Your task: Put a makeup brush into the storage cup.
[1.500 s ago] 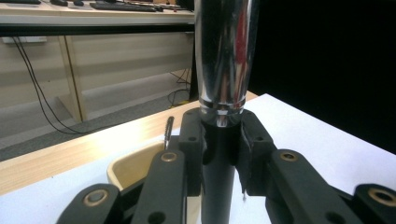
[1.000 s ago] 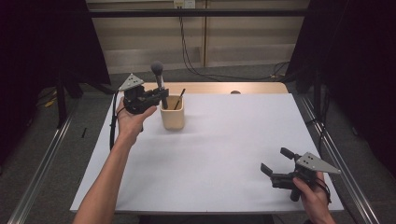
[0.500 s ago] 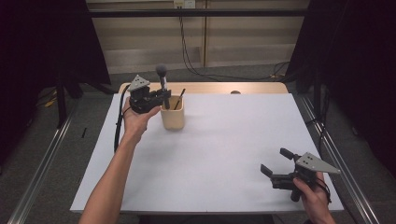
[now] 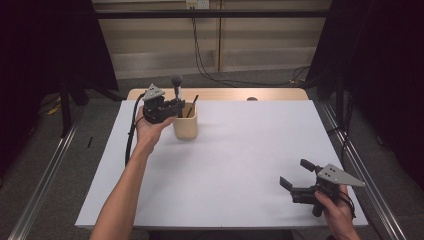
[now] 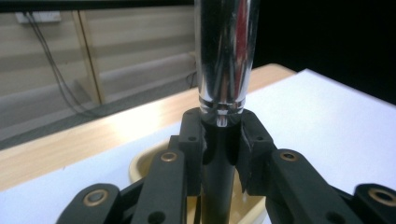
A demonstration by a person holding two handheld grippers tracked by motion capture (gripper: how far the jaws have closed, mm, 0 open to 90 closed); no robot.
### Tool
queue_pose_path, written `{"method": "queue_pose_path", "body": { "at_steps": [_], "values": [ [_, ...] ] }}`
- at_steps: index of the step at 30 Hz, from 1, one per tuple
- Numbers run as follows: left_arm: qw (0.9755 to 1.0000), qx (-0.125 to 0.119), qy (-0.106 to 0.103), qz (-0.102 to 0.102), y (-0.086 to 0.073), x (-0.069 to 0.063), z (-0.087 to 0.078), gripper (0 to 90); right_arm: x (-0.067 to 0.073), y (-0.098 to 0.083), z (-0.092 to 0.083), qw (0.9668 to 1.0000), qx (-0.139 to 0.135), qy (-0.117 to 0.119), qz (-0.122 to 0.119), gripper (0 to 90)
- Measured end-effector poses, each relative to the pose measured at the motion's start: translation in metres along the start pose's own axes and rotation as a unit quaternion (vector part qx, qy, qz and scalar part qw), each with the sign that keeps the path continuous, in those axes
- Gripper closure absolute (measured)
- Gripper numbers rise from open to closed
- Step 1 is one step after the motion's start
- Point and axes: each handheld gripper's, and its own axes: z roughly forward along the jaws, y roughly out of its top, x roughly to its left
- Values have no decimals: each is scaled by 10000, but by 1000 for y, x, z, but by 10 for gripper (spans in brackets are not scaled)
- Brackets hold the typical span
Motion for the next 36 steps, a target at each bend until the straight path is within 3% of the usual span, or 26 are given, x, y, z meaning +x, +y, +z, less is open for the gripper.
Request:
{"method": "queue_pose_path", "body": {
  "at_steps": [7,14,16,21,23,27,32,36],
  "values": [
    [9999,68,-30,-126,-3,1,4,746,-5,3,-2,9995,-160,6,256,0],
    [9996,229,-3,-165,-14,0,11,746,-6,3,-2,9997,-138,-15,193,0],
    [9995,320,31,-11,-15,-2,12,745,-6,2,-2,9998,-105,-22,185,0],
    [9993,364,88,-17,-17,-1,13,745,-5,2,-1,9998,-91,-16,149,0],
    [9988,445,169,72,-17,-1,13,745,-4,2,0,9999,-55,-19,124,0],
    [9984,548,119,32,-20,1,14,744,-4,1,1,10000,-35,-17,79,0],
    [9987,475,172,-45,-22,0,15,739,-3,1,0,9999,-41,-2,92,0],
    [9991,384,174,-81,-21,-1,16,634,-2,1,0,10000,-46,-6,87,1]
  ]
}}
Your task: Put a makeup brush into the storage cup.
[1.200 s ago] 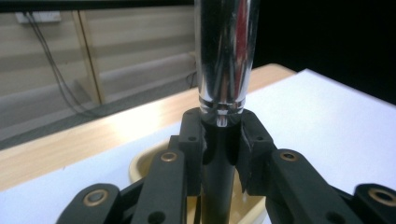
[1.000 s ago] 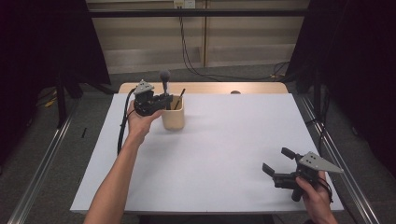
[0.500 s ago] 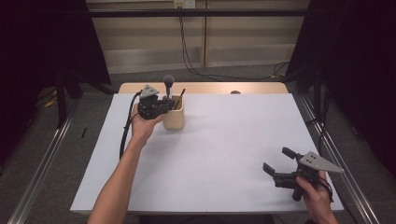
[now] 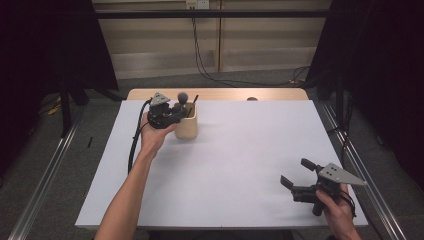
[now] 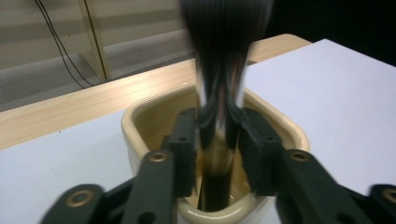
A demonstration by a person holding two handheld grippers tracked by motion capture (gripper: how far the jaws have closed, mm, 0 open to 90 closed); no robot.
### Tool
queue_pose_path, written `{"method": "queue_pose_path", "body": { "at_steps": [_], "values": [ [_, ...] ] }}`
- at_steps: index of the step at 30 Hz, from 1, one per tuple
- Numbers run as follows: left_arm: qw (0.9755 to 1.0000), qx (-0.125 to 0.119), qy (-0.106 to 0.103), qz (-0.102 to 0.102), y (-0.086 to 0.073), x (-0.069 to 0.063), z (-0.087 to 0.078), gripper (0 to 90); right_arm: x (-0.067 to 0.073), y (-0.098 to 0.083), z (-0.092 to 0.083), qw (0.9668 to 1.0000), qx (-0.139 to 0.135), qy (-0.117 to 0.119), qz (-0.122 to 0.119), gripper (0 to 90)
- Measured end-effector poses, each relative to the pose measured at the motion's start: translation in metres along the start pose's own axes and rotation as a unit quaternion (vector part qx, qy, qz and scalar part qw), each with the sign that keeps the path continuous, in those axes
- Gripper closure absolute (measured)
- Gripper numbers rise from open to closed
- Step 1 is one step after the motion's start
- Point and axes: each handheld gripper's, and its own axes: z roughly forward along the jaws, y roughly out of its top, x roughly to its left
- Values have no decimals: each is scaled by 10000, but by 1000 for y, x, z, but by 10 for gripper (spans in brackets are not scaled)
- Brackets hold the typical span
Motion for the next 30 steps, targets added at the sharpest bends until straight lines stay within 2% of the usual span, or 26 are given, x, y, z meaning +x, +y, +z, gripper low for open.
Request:
{"method": "queue_pose_path", "body": {
  "at_steps": [5,6,9,11,13,15,18,21,22,25,27,30],
  "values": [
    [10000,-80,28,-41,1,0,-1,546,1,0,0,10000,-36,28,28,2],
    [9999,-126,19,-84,1,0,-1,506,0,0,1,10000,-32,29,29,1],
    [9998,-178,48,22,2,-2,-2,371,0,0,0,10000,-57,23,44,1],
    [9998,-178,112,39,3,-3,-3,327,-1,0,0,10000,-61,26,40,1],
    [9997,-214,65,-73,3,-3,-4,268,-2,0,0,10000,-49,26,50,1],
    [9997,-200,88,-48,3,-2,-5,217,-3,-1,0,10000,-44,15,32,1],
    [9996,-240,-49,-129,3,0,-9,156,-4,-1,0,10000,-54,7,61,1],
    [9998,-195,-23,-39,3,1,-13,109,-4,-1,1,10000,-46,9,78,0],
    [9996,-237,-50,-117,3,2,-14,90,-5,-1,2,10000,-53,7,72,1],
    [9994,-276,-48,-181,4,3,-19,48,-5,0,4,10000,-45,22,72,1],
    [9997,-242,26,-62,4,2,-23,22,-5,-1,5,10000,-28,38,68,1],
    [9994,-328,-98,-73,2,3,-29,15,-5,-1,5,10000,-26,47,82,0]
  ]
}}
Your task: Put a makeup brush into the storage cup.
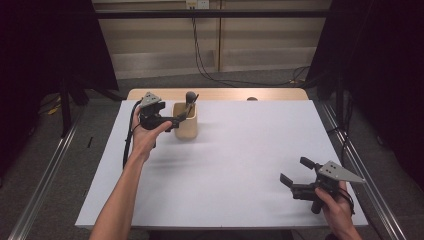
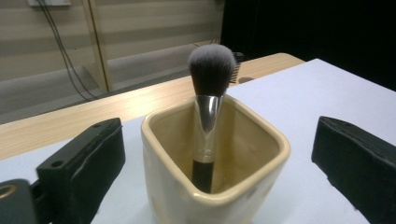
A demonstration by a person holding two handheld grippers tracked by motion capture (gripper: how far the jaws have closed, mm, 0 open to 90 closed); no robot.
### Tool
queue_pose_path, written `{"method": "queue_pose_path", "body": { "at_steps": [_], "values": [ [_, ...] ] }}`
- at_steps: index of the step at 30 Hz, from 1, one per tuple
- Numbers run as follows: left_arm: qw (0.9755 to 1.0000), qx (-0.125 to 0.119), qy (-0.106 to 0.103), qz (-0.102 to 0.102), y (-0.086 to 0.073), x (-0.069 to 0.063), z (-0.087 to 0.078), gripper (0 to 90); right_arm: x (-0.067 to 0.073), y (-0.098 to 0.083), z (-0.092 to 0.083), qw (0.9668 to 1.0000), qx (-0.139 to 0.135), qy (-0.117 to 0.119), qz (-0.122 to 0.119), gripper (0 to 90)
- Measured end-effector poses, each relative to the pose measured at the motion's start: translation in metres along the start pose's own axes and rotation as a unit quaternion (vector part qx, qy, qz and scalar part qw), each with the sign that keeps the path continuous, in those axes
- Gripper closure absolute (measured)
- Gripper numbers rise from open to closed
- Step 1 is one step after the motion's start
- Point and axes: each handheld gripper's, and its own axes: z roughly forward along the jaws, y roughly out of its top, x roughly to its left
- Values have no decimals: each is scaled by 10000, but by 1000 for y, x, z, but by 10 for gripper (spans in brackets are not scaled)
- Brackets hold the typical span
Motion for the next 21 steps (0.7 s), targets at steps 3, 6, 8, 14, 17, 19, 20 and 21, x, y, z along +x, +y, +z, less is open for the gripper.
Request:
{"method": "queue_pose_path", "body": {
  "at_steps": [3,6,8,14,17,19,20,21],
  "values": [
    [10000,2,-59,-74,2,-4,-7,16,-1,0,-1,10000,0,-15,3,0],
    [9999,-131,-89,-3,2,-9,-15,17,-1,0,-2,10000,-41,-48,16,0],
    [9999,-119,-84,13,1,-11,-18,16,-1,0,-3,10000,-41,-69,-3,0],
    [9998,-130,-53,108,-9,-22,-33,18,2,2,-3,10000,-46,-73,32,0],
    [9997,-213,-75,96,-11,-25,-42,21,3,1,-1,10000,14,-56,-17,0],
    [9996,-225,-32,147,-12,-25,-47,21,3,1,0,10000,17,-56,-24,0],
    [9996,-231,-15,131,-13,-25,-50,21,3,1,-1,10000,14,-50,-17,0],
    [9996,-263,-20,103,-13,-26,-52,21,3,1,-1,10000,15,-47,-23,0]
  ]
}}
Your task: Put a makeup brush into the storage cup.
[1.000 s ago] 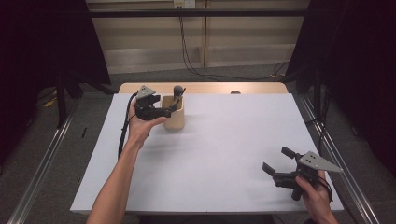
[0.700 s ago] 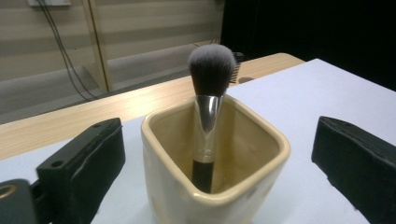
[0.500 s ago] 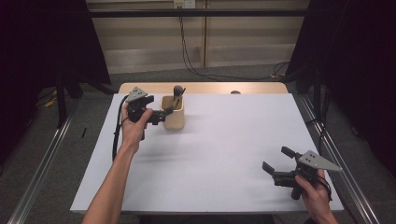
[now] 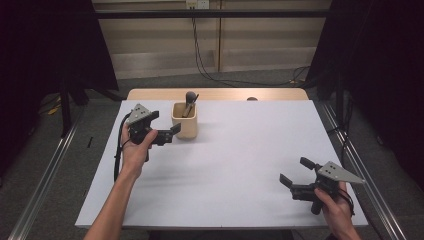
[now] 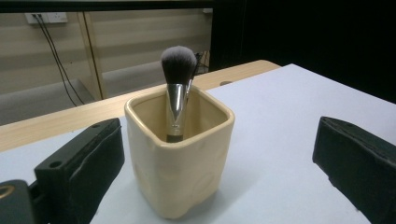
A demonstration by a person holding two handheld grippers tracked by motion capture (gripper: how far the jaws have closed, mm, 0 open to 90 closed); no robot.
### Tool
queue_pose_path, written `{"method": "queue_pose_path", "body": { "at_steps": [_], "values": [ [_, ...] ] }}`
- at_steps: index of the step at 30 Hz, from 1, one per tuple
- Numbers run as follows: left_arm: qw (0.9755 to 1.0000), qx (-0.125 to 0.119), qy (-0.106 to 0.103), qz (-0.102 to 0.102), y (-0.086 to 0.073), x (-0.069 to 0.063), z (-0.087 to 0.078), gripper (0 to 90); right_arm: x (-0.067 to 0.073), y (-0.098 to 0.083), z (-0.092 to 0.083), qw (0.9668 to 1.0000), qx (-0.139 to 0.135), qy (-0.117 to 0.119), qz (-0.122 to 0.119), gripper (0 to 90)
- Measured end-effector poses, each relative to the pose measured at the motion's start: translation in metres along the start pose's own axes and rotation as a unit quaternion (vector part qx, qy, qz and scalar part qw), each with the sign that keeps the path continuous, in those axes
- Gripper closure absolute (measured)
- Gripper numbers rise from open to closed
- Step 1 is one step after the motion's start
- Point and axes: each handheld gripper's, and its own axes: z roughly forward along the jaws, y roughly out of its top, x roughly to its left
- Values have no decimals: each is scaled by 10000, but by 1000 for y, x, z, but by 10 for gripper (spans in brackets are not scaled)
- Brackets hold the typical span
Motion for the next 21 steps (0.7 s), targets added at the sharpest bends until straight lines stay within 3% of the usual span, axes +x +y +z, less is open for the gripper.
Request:
{"method": "queue_pose_path", "body": {
  "at_steps": [2,3,8,9,21],
  "values": [
    [9999,-93,37,-33,-1,-2,-5,34,-1,0,-1,10000,-21,-10,-6,0],
    [9999,-84,47,50,-2,-4,-8,38,-1,0,-1,10000,-23,-14,-3,0],
    [9999,-21,69,95,-7,-5,-17,35,-1,0,-1,10000,-11,-41,-10,0],
    [9999,-75,70,26,-9,-6,-19,35,-1,0,-1,10000,-13,-42,1,0],
    [10000,-86,17,40,-21,-12,-39,52,0,0,-1,10000,-12,-32,-31,0]
  ]
}}
